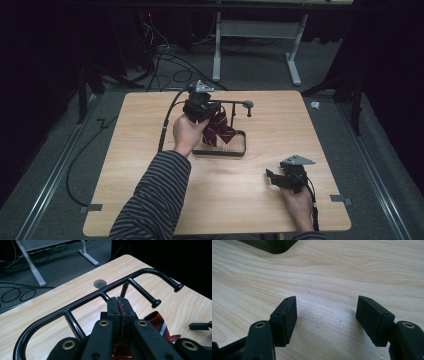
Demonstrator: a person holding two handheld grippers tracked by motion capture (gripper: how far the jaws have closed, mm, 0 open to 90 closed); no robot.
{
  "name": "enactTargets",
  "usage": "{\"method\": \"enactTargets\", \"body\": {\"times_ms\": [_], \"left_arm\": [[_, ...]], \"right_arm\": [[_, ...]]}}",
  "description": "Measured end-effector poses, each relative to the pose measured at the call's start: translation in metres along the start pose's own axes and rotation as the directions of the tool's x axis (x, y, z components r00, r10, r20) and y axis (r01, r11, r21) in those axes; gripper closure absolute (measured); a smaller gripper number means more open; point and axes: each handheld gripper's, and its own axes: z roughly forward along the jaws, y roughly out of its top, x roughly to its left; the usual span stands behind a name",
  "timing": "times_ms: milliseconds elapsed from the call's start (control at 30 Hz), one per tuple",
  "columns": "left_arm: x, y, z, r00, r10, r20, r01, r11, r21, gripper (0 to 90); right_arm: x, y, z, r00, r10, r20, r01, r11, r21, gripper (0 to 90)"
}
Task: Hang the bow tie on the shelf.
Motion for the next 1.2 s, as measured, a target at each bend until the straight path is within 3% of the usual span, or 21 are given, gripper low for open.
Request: {"method": "enactTargets", "body": {"times_ms": [733, 1200], "left_arm": [[0.003, -0.006, 0.002, 0.9998, -0.010, -0.017, 0.010, 0.9998, 0.016, 82.7], [-0.002, -0.007, -0.014, 0.9998, 0.014, -0.016, -0.014, 0.9999, -0.003, 73.1]], "right_arm": [[0.000, 0.000, 0.000, 1.0000, 0.005, -0.001, -0.005, 1.000, 0.000, 34.6], [0.000, 0.000, 0.000, 1.0000, -0.001, 0.000, 0.001, 1.000, 0.000, 34.7]]}}
